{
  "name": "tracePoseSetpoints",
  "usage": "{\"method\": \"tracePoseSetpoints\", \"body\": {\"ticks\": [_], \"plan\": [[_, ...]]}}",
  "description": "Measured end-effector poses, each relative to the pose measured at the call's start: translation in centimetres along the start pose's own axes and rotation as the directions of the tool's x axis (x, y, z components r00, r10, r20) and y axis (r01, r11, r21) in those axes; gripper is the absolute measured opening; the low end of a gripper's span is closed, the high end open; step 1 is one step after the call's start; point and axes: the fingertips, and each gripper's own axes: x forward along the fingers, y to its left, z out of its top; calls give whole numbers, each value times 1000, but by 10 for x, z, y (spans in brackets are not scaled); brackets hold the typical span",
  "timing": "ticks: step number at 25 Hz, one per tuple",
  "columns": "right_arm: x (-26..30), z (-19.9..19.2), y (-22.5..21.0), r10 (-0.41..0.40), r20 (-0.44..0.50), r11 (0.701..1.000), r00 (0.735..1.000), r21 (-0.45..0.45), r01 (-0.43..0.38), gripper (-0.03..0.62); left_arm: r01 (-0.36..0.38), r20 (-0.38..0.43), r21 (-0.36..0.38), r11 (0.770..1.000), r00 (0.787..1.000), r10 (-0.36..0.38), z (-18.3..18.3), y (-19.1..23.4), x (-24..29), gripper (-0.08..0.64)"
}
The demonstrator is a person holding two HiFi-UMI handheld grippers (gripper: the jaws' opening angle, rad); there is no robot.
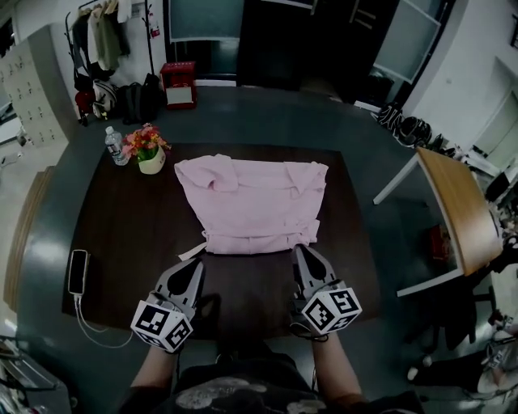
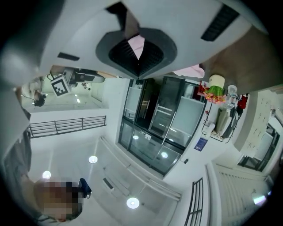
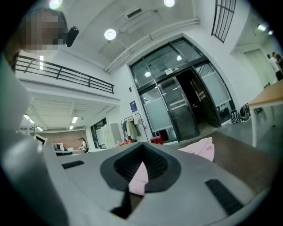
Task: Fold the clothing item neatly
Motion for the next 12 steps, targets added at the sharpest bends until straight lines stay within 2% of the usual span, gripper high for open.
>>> {"method": "tracePoseSetpoints", "body": {"ticks": [5, 12], "plan": [[-49, -20, 37, 14, -36, 996, 999, -83, -17, -8, 44, -8, 73, 996, 999, -43, -11, -38, -34, 11], [-119, -31, 33, -85, -47, 995, 995, -64, 82, -8, 70, -22, 84, 994, 997, -69, -18, -57, -73, 11]]}}
